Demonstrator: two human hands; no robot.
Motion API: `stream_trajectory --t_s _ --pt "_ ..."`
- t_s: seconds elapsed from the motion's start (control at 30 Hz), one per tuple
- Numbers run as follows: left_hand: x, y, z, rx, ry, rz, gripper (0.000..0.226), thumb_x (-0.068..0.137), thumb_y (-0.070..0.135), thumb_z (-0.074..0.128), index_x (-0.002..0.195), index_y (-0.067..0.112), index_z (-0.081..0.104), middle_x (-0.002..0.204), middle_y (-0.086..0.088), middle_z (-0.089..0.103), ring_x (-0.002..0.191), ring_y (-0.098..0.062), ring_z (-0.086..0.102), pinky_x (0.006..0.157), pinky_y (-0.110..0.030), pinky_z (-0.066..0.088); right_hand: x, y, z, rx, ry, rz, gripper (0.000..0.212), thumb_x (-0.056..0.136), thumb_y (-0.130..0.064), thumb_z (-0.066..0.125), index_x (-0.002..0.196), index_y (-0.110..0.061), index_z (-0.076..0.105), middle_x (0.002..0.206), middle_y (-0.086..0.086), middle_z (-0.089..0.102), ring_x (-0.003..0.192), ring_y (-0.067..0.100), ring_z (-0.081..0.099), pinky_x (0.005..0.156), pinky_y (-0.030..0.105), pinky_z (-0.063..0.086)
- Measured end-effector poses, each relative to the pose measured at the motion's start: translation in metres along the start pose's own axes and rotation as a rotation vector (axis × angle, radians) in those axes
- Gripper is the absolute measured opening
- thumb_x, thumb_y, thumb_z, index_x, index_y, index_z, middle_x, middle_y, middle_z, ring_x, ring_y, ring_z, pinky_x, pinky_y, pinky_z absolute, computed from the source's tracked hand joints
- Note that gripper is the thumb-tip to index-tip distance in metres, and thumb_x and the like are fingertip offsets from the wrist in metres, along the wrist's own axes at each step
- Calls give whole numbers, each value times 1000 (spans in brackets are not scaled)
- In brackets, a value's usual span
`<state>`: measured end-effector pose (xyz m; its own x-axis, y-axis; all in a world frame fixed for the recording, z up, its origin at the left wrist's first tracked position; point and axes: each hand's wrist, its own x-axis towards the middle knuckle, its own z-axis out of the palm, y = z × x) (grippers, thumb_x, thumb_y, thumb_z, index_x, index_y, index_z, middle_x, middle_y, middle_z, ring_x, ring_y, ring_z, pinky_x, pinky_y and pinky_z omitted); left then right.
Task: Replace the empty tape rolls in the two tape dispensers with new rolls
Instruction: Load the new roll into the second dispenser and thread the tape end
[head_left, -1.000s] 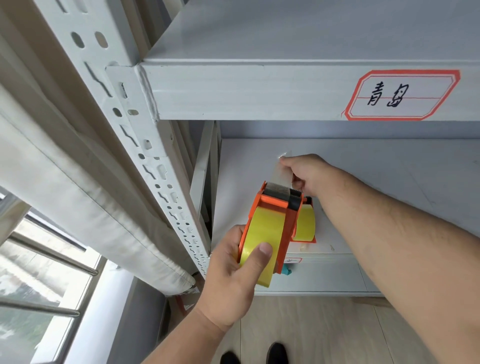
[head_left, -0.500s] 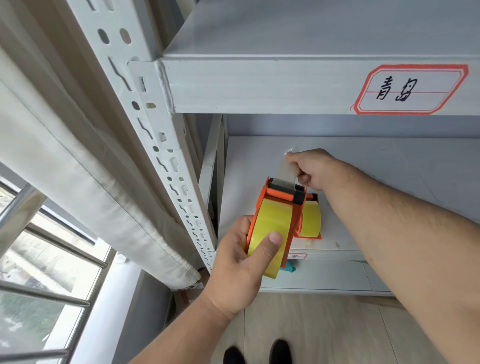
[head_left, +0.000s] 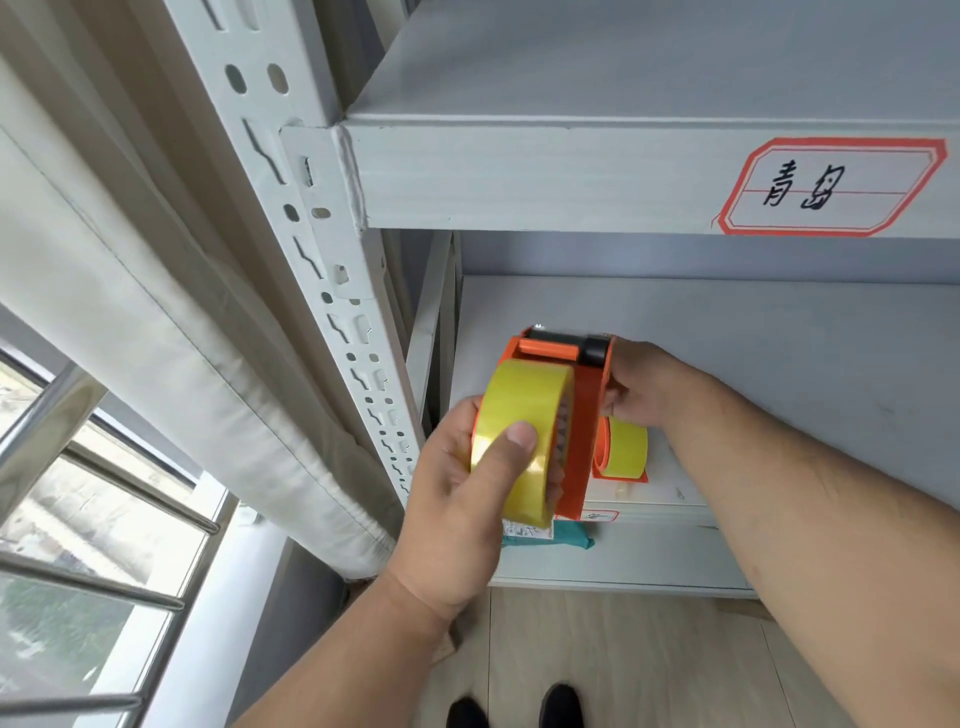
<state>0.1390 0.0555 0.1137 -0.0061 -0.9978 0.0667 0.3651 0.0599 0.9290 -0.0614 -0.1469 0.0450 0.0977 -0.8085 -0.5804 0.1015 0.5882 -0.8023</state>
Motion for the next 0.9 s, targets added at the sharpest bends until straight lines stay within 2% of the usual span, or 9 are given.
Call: stream_trajectory --t_s 0.07,0.13,0.2,0.4,0.47,0.53,0.63,0.73,0.9 --pt "8 4 1 -3 -2 18 32 83 38 68 96 9 65 76 -7 72 65 -18 70 63 -32 58 9 20 4 74 -60 51 34 97 -8 48 75 -21 71 67 -1 57 55 7 48 57 19 35" --pt "14 8 3 -11 -10 34 35 83 37 68 98 6 63 75 -6 73 63 -17 70 61 -31 58 35 50 2 110 -102 38 25 90 -11 60 107 -15 78 107 10 57 94 21 49 79 36 33" --pt "19 10 5 -22 -12 51 38 84 37 67 98 2 62 72 -8 71 60 -19 68 59 -31 57 64 82 -7 205 -227 10 56 91 -17 70 146 -13 58 132 7 41 116 28 30 91 43 22" --pt "28 8 6 -3 53 54 36 85 40 67 95 5 65 76 -9 70 68 -22 67 66 -35 57 -27 81 30 506 -276 2 44 94 -21 76 134 -2 70 129 21 54 100 19 47 110 32 25" --pt "31 8 8 6 63 53 34 85 40 67 96 8 66 79 -9 70 73 -24 67 71 -37 57 -41 77 36 542 -241 -56 22 101 -17 67 111 -3 81 105 16 75 84 18 70 89 28 59" --pt "33 8 10 14 64 54 35 85 41 68 100 9 68 84 -9 70 79 -25 67 76 -39 56 -54 76 42 617 -235 -79 26 105 -25 62 107 -5 79 89 11 81 70 16 78 59 27 64" --pt "39 10 13 24 69 54 29 88 35 69 103 10 69 82 -4 73 76 -21 69 70 -33 57 -75 73 48 655 -239 -93 31 97 -37 68 100 -10 82 88 6 82 70 13 79 60 24 65" --pt "44 13 14 37 82 54 27 92 27 62 108 5 67 78 -2 73 70 -15 70 63 -26 58 -87 75 56 552 -245 -146 8 82 -14 77 84 -12 84 87 8 82 74 14 80 64 26 66" --pt "47 8 15 81 96 57 16 94 27 61 100 14 67 74 4 74 68 -10 71 62 -22 57 -90 84 62 366 -80 -152 24 96 -19 70 78 -22 85 93 5 76 78 17 69 70 29 60"
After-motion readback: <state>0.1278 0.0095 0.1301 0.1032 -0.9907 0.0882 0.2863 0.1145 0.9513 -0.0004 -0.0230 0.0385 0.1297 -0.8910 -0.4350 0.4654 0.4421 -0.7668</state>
